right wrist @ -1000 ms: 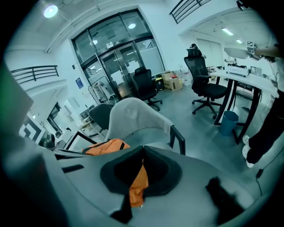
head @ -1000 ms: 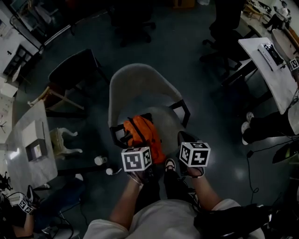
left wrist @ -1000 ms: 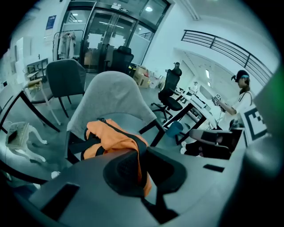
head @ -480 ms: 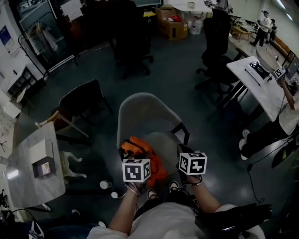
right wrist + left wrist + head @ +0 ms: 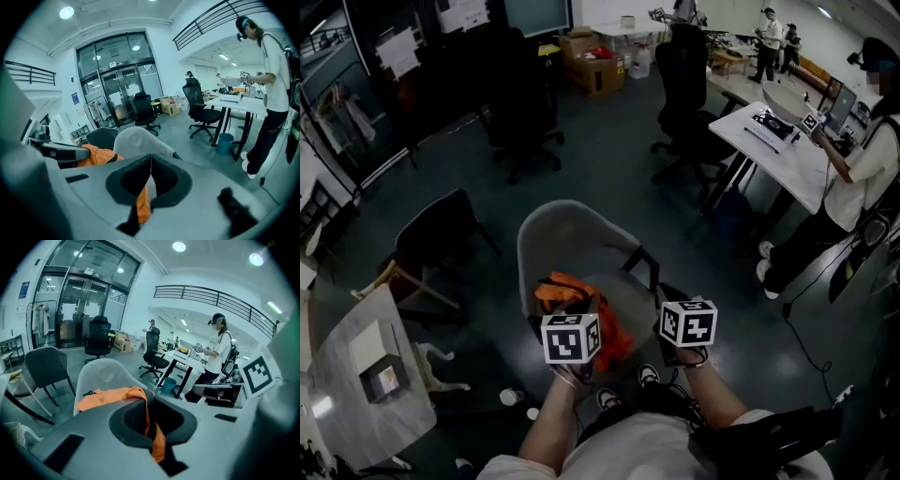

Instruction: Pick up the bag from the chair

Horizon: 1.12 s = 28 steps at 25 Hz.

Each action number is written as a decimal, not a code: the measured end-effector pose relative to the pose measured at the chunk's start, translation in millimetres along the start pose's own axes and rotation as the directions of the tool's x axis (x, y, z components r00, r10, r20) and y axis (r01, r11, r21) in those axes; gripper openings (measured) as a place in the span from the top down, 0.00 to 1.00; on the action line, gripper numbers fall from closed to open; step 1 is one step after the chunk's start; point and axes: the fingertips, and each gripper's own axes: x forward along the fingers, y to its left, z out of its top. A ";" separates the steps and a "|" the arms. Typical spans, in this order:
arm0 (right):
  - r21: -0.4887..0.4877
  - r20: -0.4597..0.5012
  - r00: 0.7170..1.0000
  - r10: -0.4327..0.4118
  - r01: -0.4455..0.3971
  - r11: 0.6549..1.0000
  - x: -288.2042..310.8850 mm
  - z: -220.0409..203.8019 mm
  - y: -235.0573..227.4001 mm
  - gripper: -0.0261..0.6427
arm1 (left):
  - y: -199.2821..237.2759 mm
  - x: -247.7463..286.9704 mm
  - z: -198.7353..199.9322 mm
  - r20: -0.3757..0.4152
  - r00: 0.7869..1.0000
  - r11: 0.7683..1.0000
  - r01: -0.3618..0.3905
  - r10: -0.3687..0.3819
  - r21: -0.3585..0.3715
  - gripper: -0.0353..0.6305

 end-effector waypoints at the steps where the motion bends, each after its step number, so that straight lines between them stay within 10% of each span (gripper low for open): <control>1: 0.011 0.002 1.000 -0.014 0.014 1.000 -3.8 -3.0 -2.3 0.91 | -1.6 1.0 -1.1 -0.003 1.000 1.000 0.013 -0.013 0.005 0.91; 28: 0.172 0.057 0.983 -0.174 0.162 0.972 -116.4 -36.9 -137.5 0.91 | -149.9 31.5 -22.6 -0.043 0.990 0.984 0.135 -0.131 0.114 0.91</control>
